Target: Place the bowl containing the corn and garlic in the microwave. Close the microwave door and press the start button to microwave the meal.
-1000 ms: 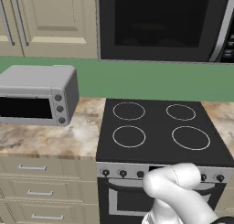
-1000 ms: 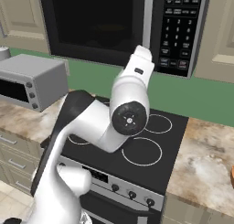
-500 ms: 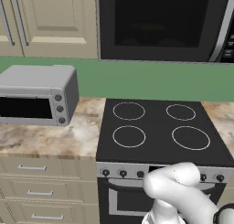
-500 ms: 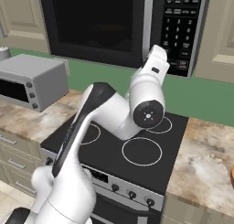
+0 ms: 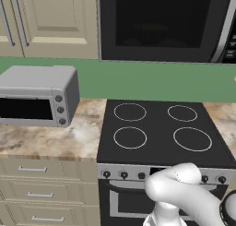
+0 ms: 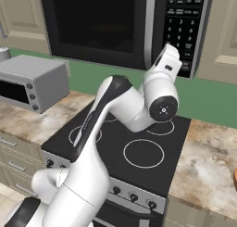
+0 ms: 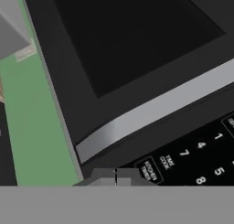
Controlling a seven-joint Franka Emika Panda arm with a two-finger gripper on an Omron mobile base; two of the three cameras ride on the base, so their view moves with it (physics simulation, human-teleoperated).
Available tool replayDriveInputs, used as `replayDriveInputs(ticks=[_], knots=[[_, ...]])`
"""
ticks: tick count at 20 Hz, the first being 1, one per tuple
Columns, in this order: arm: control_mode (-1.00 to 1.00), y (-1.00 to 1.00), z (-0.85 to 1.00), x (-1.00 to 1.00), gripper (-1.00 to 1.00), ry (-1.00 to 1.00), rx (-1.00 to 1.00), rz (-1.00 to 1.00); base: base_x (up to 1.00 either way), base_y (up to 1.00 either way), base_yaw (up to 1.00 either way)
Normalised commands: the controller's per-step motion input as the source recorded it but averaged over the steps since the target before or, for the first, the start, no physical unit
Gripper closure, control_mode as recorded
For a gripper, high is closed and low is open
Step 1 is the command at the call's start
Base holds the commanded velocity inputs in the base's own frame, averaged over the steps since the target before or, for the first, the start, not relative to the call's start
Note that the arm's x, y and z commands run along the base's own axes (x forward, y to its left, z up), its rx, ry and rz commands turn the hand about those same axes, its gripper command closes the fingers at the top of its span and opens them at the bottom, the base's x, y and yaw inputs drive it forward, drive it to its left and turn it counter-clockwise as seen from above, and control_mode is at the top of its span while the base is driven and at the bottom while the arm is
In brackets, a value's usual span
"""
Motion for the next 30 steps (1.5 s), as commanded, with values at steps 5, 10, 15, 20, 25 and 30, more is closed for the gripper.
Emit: replayDriveInputs(ticks=[5,10,15,20,25,30], knots=[[-1.00,-0.06,-0.16,0.36,1.00,0.00,0.00,0.01,0.00,0.00,0.00],[-1.00,-0.17,-0.03,0.43,1.00,0.00,0.02,0.00,0.00,0.00,0.00],[-1.00,-0.27,0.00,0.40,1.00,0.00,0.03,0.00,0.00,0.00,0.00],[-1.00,-0.22,-0.07,0.37,1.00,0.00,0.01,0.00,0.00,0.00,0.00],[-1.00,-0.15,-0.20,0.35,1.00,0.00,0.00,0.00,0.00,0.00,0.00],[-1.00,-0.02,-0.15,0.41,1.00,0.00,0.00,0.00,0.00,0.00,0.00]])
